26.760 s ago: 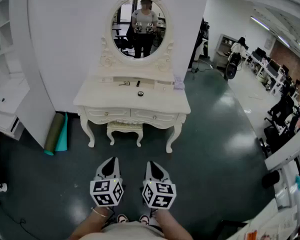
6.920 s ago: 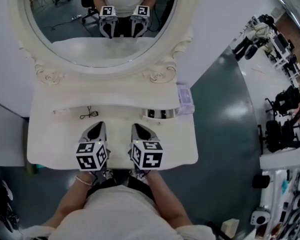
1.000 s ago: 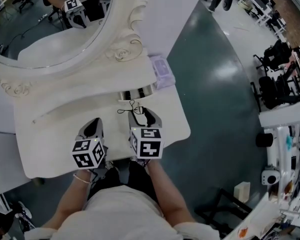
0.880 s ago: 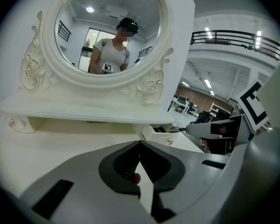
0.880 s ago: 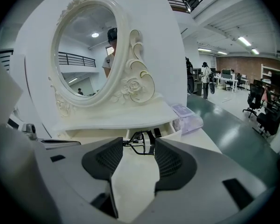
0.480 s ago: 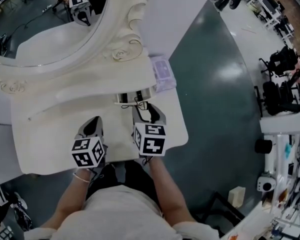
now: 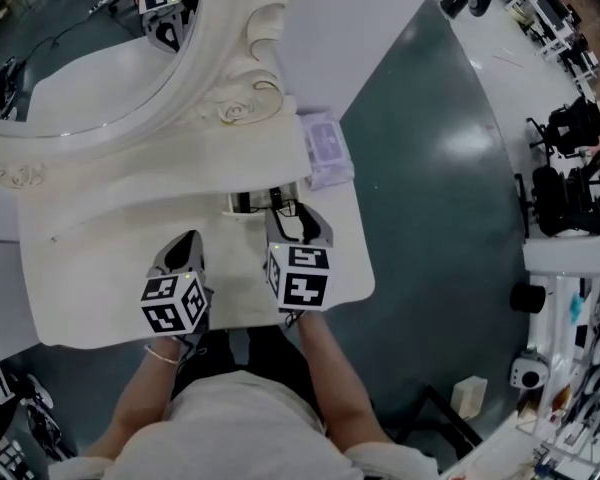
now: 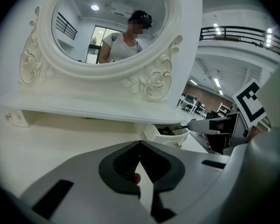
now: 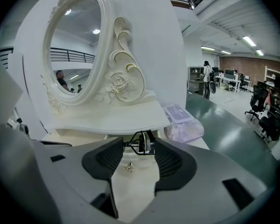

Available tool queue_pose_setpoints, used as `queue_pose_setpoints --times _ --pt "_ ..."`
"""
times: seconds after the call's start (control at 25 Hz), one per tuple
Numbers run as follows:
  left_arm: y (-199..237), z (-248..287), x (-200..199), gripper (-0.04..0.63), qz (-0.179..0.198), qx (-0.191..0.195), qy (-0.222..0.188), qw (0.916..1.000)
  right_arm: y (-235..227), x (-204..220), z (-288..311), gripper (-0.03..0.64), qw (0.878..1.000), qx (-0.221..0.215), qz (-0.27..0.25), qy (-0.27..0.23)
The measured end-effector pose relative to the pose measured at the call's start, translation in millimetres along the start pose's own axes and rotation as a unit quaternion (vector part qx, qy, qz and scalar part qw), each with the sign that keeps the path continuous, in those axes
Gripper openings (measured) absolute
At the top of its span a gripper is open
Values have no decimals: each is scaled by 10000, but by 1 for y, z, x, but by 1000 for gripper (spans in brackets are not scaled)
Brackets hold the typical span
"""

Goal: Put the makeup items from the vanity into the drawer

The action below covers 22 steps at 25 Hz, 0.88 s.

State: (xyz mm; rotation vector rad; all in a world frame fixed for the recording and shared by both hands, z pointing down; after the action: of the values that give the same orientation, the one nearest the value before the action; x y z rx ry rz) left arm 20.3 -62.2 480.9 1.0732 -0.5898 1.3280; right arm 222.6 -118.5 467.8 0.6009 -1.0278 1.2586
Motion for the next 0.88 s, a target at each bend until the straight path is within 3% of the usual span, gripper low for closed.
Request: queue_pose_setpoints --times 0.88 --pt "15 8 6 3 -80 -273 157 9995 4 5 32 219 9990 -117 -225 374"
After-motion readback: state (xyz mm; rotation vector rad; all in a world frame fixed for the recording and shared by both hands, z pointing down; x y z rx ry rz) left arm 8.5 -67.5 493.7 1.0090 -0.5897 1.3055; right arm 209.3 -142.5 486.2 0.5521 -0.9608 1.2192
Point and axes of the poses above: the fingertips, and each gripper's own axes: z forward along the fingers, y to its left, x out of its underside, the point moved 6 cm from there along -z, backward along the fingers, and after that the axes turned 12 degrees about -y, right-handed, at the moved point
